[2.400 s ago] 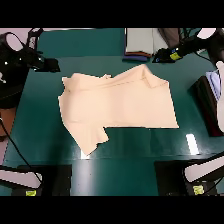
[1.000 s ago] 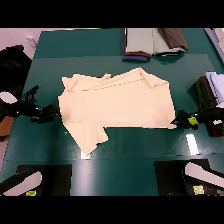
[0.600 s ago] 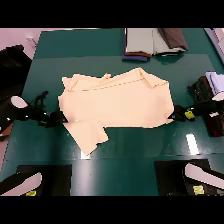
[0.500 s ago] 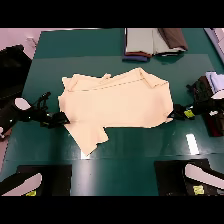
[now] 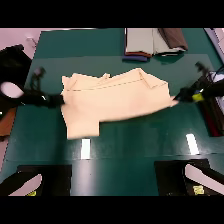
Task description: Fold the shirts.
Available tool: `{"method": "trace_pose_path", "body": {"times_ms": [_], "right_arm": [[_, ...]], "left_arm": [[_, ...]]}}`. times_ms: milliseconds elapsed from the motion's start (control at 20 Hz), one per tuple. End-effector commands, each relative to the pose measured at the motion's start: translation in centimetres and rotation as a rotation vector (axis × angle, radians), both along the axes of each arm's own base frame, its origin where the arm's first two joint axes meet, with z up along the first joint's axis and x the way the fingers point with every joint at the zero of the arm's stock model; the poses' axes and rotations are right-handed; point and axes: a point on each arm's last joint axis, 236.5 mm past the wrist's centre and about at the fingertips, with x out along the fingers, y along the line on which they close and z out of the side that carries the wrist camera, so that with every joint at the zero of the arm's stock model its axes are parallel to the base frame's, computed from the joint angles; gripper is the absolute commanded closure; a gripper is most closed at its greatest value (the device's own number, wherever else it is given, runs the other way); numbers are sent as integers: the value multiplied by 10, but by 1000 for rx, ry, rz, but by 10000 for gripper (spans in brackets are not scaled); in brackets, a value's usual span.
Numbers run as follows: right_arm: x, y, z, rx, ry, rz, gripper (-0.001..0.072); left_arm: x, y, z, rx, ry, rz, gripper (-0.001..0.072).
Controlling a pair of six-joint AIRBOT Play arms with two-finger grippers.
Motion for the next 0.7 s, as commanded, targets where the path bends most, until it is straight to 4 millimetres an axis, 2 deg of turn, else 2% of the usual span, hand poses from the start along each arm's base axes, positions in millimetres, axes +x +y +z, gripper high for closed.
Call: {"method": "trace_pose_path", "body": {"times_ms": [0, 50, 150, 250, 300, 400, 500, 600, 650], "right_arm": [[24, -7, 115, -103, -327, -12, 698], [25, -9, 158, -140, -445, -21, 697], [16, -8, 247, -212, -692, -51, 697], [-9, -6, 325, -275, -905, -86, 697], [-25, -6, 356, -304, -990, -106, 697], [-53, -6, 397, -356, -1095, -138, 698], [-75, -8, 420, -408, -1136, -158, 698], [-86, -9, 430, -438, -1130, -167, 698], [-88, -10, 433, -439, -1118, -173, 698]], "left_arm": [[22, 16, 169, 71, -431, 15, 681], [15, 23, 225, 99, -570, 31, 681], [-21, 33, 339, 127, -838, 63, 681], [-73, 36, 428, 115, -1062, 83, 681], [-99, 37, 462, 109, -1150, 91, 681], [-144, 38, 511, 90, -1287, 105, 681], [-180, 39, 543, 54, -1378, 122, 682], [-200, 39, 558, 29, -1422, 127, 682], [-200, 38, 557, 24, -1418, 123, 682]]}}
